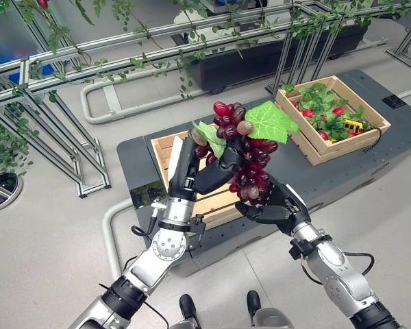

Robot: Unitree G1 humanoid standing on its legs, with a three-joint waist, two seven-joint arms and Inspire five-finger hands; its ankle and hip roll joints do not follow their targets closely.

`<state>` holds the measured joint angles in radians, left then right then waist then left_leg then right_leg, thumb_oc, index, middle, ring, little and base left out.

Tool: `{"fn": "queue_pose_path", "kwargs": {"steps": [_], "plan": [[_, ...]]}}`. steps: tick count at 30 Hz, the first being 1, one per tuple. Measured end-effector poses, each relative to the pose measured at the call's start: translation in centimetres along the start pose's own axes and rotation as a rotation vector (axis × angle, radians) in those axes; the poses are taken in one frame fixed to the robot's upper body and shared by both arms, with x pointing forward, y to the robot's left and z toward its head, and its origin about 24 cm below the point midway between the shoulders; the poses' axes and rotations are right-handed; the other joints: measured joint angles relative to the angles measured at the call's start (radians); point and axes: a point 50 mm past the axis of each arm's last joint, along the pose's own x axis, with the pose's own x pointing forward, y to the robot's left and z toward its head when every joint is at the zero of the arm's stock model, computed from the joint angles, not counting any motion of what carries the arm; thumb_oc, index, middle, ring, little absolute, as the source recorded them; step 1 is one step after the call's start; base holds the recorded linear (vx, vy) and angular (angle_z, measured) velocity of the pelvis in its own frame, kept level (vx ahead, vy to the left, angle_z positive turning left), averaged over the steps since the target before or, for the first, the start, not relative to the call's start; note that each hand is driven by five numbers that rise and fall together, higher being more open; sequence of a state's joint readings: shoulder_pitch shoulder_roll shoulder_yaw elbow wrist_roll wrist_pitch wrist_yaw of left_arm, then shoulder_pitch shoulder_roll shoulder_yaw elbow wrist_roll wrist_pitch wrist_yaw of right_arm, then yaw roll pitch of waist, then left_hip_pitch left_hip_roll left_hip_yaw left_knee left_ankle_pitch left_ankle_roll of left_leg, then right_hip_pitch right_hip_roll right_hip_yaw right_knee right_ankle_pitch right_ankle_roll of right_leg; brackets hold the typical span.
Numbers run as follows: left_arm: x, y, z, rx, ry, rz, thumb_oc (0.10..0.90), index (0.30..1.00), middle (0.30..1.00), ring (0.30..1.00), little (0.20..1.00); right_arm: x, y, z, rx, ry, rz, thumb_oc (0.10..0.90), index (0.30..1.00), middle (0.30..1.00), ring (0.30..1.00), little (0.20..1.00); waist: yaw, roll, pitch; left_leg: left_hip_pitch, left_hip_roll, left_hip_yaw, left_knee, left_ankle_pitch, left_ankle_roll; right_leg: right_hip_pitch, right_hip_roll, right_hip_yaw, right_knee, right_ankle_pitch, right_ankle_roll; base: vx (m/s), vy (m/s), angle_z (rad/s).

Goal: Pick up the fruits from the basket on one side to the basket on the other side

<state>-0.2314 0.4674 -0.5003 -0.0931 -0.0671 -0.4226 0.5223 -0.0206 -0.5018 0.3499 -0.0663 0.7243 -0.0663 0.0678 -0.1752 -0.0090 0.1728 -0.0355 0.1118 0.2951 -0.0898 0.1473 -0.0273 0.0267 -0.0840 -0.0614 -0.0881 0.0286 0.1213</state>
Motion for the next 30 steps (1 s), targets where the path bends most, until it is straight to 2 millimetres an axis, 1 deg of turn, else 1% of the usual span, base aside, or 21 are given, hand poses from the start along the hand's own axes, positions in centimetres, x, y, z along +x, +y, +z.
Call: {"fn": "queue_pose_path", "kwargs": {"steps": [2,13,21,30], "plan": [[0.0,0.2,0.1,0.036,-0.019,0.009,0.400,0.300,0.300,0.300,0.300,0.0,0.3,0.3,0.003,-0.016,0.015,0.800,0.900,0.900,0.900,0.900,0.000,0.000,0.000,0.001,0.000,0.000,0.000,0.000,0.000,0.000,0.000,0.000,0.000,0.000,0.000,0.00,0.000,0.00],[0.0,0.2,0.1,0.037,-0.017,0.004,0.400,0.300,0.300,0.300,0.300,0.0,0.9,0.9,0.046,-0.057,0.059,0.800,0.900,0.900,0.900,0.900,0.003,0.000,0.000,0.001,-0.001,0.000,0.000,0.000,0.000,0.001,0.000,0.000,0.000,0.000,0.000,0.00,0.000,0.00],[-0.1,-0.2,0.0,0.012,-0.003,-0.032,0.400,0.300,0.300,0.300,0.300,0.2,1.2,1.5,0.070,-0.086,0.079,0.800,0.900,0.900,0.900,0.900,0.008,0.000,0.000,0.003,-0.001,0.000,0.000,0.000,0.000,0.002,0.000,0.000,0.000,0.000,0.000,0.00,0.000,0.00],[-0.2,-0.7,-0.1,-0.034,0.018,-0.062,0.400,0.300,0.300,0.300,0.300,0.2,1.3,1.5,0.070,-0.085,0.080,0.800,0.900,0.900,0.900,0.900,0.014,0.000,0.000,0.003,-0.001,0.000,0.000,0.000,0.000,0.003,0.000,0.000,0.000,0.000,0.000,0.00,0.000,0.00]]}}
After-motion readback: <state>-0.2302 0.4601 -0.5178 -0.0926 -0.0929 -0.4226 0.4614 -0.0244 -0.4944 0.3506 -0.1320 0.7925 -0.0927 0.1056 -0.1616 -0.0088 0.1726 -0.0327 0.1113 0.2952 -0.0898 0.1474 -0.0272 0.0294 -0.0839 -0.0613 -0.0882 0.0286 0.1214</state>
